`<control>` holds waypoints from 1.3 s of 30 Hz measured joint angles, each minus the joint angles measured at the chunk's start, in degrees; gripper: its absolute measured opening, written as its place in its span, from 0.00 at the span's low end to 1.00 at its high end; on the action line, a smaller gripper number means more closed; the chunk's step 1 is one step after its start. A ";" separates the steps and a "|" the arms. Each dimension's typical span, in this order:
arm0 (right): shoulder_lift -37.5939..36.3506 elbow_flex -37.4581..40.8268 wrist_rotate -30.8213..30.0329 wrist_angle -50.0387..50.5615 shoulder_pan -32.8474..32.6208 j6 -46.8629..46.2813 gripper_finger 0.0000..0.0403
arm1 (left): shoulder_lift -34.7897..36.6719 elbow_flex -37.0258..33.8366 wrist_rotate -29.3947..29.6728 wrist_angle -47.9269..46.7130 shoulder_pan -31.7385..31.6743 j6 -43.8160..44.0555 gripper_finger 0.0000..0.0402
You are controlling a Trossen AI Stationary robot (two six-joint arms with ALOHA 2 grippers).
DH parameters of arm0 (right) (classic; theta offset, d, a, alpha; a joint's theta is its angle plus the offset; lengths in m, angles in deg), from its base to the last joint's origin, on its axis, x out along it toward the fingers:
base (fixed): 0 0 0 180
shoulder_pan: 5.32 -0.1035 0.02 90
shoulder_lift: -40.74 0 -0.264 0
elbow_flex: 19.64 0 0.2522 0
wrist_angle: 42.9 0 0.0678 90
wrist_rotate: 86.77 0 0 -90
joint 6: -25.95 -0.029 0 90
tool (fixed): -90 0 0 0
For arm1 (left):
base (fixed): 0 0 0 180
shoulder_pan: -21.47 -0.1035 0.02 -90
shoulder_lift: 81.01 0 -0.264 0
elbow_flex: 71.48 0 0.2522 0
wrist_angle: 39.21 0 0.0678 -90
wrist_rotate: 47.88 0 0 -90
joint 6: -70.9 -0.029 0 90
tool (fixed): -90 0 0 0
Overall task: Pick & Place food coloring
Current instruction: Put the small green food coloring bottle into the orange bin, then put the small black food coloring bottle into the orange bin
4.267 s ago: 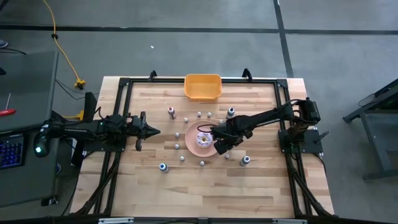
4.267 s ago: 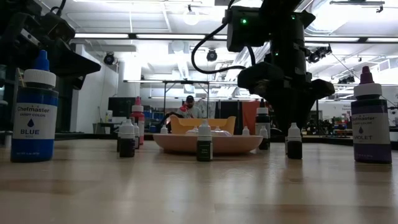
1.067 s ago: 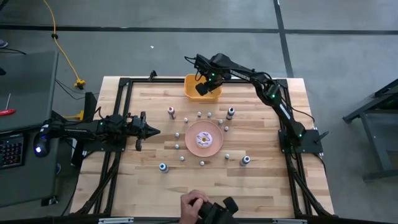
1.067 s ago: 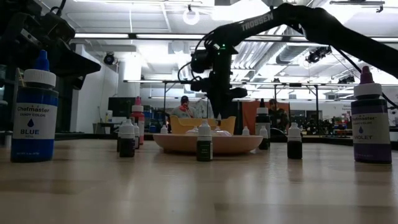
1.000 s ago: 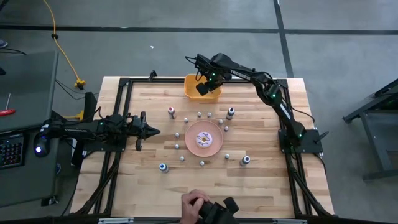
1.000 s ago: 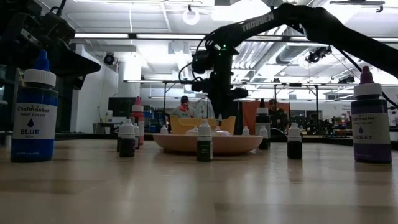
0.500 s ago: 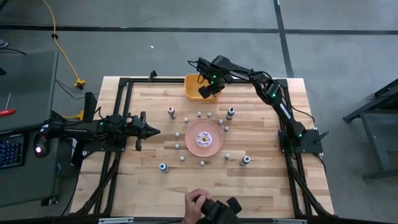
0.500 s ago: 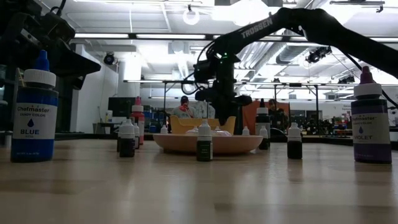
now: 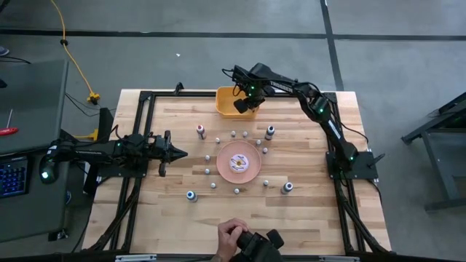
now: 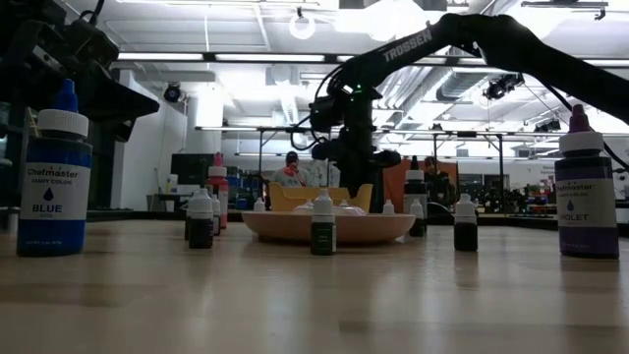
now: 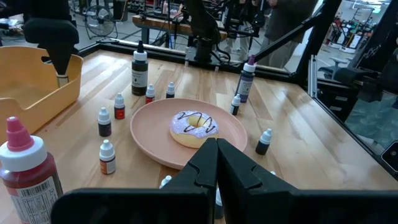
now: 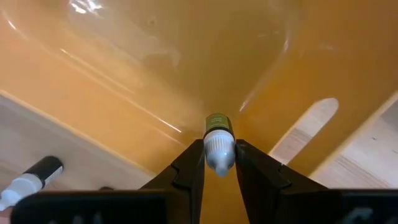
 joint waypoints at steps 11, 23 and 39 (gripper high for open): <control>-0.01 -0.02 0.98 0.04 -0.02 0.22 0.21 | 0.01 -0.02 0.00 0.00 0.01 -0.02 0.00; -0.12 -0.03 0.85 -0.30 -0.06 0.16 0.21 | 0.00 0.00 0.00 -0.01 0.01 -0.02 0.00; -13.83 -0.28 -4.57 4.01 -5.13 7.42 0.21 | 0.00 -0.01 0.00 0.00 0.00 -0.01 0.00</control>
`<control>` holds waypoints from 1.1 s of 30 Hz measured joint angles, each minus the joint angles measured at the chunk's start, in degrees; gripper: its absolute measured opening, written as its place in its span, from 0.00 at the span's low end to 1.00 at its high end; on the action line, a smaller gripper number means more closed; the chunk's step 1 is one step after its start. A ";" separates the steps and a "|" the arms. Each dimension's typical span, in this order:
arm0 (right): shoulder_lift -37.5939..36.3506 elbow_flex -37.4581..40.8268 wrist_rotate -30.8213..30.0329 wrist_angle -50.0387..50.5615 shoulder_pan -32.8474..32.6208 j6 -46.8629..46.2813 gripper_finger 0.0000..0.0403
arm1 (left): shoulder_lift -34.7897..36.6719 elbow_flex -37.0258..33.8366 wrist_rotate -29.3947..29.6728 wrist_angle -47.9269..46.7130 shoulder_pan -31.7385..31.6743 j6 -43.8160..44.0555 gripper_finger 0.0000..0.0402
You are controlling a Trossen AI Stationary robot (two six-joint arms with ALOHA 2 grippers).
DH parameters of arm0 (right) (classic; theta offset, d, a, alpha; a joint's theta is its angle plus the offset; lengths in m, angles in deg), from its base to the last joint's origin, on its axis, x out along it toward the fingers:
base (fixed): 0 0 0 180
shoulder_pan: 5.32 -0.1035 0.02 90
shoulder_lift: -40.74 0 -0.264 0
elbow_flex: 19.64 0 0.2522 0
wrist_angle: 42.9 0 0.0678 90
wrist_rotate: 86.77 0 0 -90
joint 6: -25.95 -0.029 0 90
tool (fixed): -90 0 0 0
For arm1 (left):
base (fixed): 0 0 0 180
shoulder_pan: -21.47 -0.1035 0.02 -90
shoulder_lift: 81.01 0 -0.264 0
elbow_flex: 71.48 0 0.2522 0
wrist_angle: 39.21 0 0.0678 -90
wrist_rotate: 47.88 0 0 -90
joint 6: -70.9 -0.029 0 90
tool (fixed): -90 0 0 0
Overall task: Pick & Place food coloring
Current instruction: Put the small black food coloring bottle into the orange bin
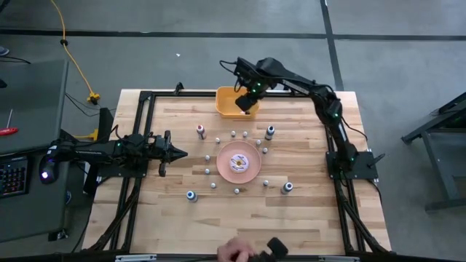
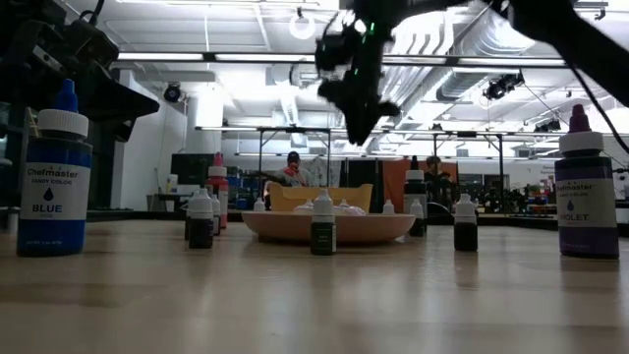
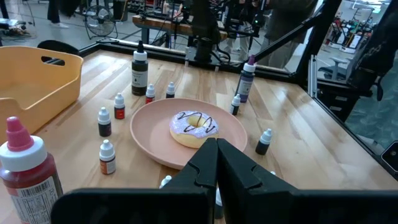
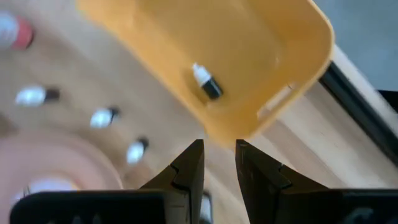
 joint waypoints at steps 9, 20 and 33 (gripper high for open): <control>-9.12 0.02 -6.37 10.29 -9.14 1.02 0.21 | -0.01 0.01 0.00 0.00 0.01 -0.01 0.00; -25.12 14.21 -5.99 10.02 -19.40 -4.06 0.21 | -0.01 -0.01 0.00 0.00 0.01 0.01 0.00; -47.58 48.91 2.08 -0.89 -30.79 -15.54 0.21 | -0.01 0.00 0.00 0.00 -0.01 0.00 0.00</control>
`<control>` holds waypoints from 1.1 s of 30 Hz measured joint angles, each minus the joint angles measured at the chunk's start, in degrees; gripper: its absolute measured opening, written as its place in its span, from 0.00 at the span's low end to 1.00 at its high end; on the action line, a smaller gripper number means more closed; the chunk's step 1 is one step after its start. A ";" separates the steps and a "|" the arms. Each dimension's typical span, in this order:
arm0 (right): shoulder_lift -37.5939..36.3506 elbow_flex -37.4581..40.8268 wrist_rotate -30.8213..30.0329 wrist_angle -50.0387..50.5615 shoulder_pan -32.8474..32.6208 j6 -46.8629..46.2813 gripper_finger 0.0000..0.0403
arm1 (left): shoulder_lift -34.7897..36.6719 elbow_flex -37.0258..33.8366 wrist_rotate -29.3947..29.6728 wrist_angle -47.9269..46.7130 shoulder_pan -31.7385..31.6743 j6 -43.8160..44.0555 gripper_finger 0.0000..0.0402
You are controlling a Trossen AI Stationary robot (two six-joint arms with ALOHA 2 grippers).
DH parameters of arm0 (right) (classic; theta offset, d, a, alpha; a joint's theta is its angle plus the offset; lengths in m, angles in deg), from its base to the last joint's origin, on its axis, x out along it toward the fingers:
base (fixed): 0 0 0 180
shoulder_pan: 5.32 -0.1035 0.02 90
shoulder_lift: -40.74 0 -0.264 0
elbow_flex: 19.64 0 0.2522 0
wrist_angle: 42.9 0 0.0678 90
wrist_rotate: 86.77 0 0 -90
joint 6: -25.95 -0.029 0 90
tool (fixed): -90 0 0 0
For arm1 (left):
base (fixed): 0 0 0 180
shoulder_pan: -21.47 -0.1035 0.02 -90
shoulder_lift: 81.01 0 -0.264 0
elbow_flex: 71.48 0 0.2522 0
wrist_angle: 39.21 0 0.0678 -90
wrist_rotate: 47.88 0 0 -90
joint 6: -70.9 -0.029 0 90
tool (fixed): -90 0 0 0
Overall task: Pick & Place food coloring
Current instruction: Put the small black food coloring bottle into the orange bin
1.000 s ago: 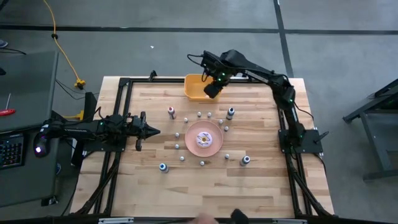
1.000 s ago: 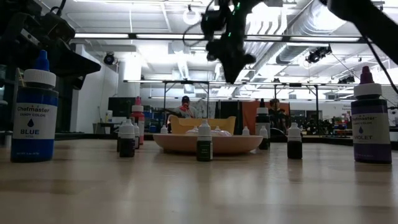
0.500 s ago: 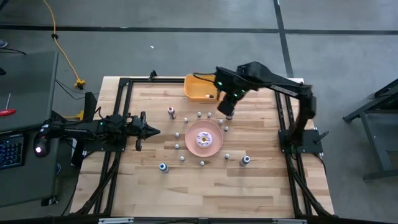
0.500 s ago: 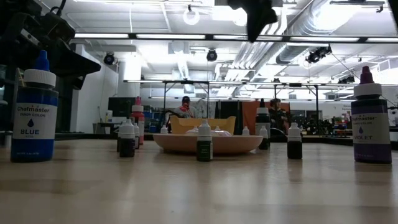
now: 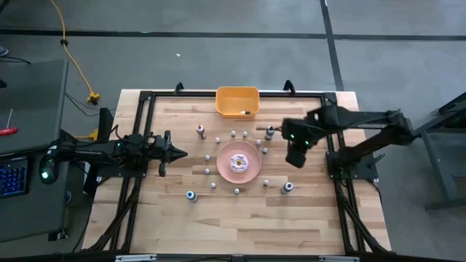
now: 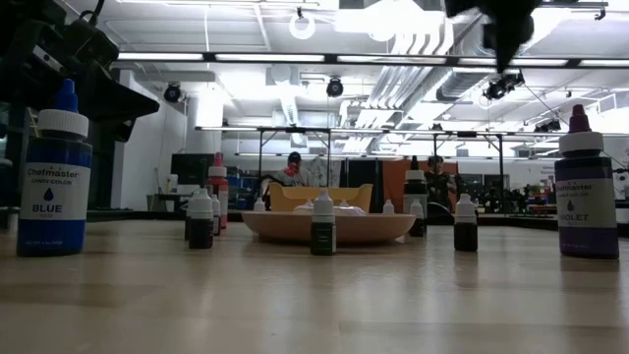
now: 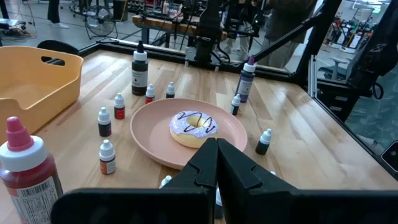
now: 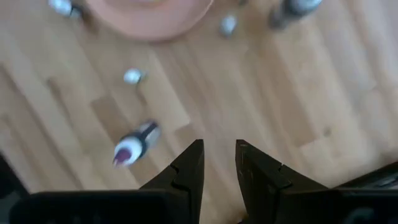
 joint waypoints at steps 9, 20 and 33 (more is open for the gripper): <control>-3.19 13.96 3.01 -13.06 -2.89 1.68 0.21 | 0.02 0.01 0.00 0.00 0.00 0.01 0.00; 1.81 17.70 9.50 -25.69 -4.01 15.87 0.21 | 0.00 0.01 0.00 0.00 0.01 0.01 0.00; 12.89 13.78 12.59 -32.07 -5.89 28.93 0.30 | 0.00 0.01 0.00 0.00 0.01 0.01 0.00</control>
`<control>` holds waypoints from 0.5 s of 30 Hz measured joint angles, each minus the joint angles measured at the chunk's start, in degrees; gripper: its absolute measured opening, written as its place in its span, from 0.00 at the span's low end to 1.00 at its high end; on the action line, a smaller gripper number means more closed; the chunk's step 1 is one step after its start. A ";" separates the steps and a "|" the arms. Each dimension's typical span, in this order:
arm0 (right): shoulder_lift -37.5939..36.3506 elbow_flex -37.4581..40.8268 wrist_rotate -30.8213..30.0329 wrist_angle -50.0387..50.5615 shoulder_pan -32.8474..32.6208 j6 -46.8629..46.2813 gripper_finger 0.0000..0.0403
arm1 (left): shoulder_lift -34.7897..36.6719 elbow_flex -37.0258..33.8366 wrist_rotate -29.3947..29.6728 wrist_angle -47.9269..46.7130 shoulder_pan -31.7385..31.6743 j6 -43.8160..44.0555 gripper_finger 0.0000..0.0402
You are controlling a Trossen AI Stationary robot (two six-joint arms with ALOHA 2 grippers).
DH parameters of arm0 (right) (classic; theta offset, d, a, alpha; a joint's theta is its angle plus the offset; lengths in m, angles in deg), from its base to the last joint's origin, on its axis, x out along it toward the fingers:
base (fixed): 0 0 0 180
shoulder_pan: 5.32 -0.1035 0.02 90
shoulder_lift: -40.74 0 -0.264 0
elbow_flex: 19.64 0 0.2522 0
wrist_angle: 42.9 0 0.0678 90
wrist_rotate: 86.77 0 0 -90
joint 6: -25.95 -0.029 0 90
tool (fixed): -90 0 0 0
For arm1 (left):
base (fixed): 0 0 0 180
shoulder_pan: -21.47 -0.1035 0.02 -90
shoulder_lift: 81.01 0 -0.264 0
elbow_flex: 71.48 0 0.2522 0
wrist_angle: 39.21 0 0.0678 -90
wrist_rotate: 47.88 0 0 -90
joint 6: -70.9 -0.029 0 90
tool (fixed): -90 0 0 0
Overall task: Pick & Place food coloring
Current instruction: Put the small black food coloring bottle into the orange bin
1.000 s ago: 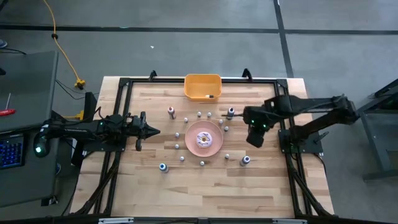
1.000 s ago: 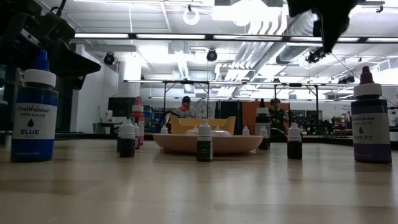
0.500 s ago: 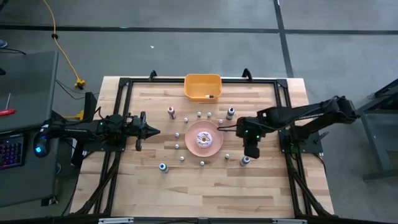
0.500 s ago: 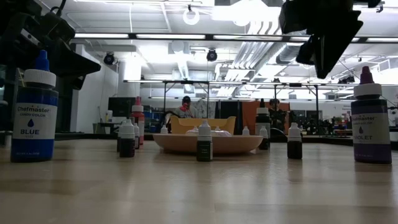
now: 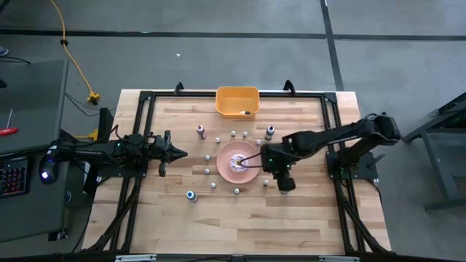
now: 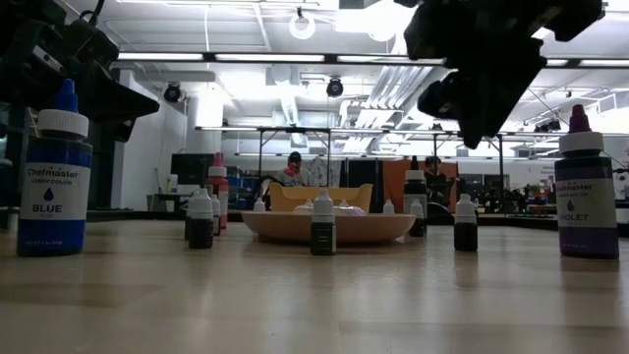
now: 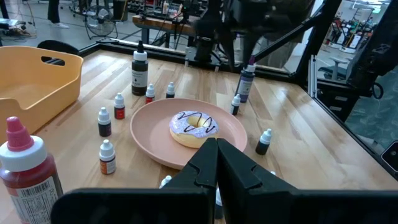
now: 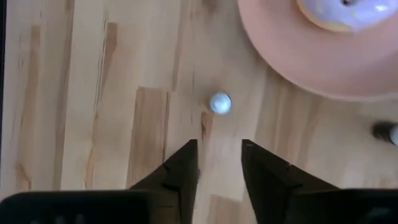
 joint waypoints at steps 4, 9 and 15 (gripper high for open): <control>2.89 0.00 -0.81 -3.25 -0.81 -1.40 0.41 | 0.00 0.00 0.00 0.00 -0.02 -0.02 0.00; 6.25 -0.02 -2.79 -6.51 -1.31 -3.32 0.48 | 0.00 -0.01 0.00 0.00 0.00 -0.01 0.00; 9.47 -0.02 -2.95 -7.03 -2.01 -5.26 0.49 | 0.00 -0.01 0.00 0.00 -0.01 -0.01 0.00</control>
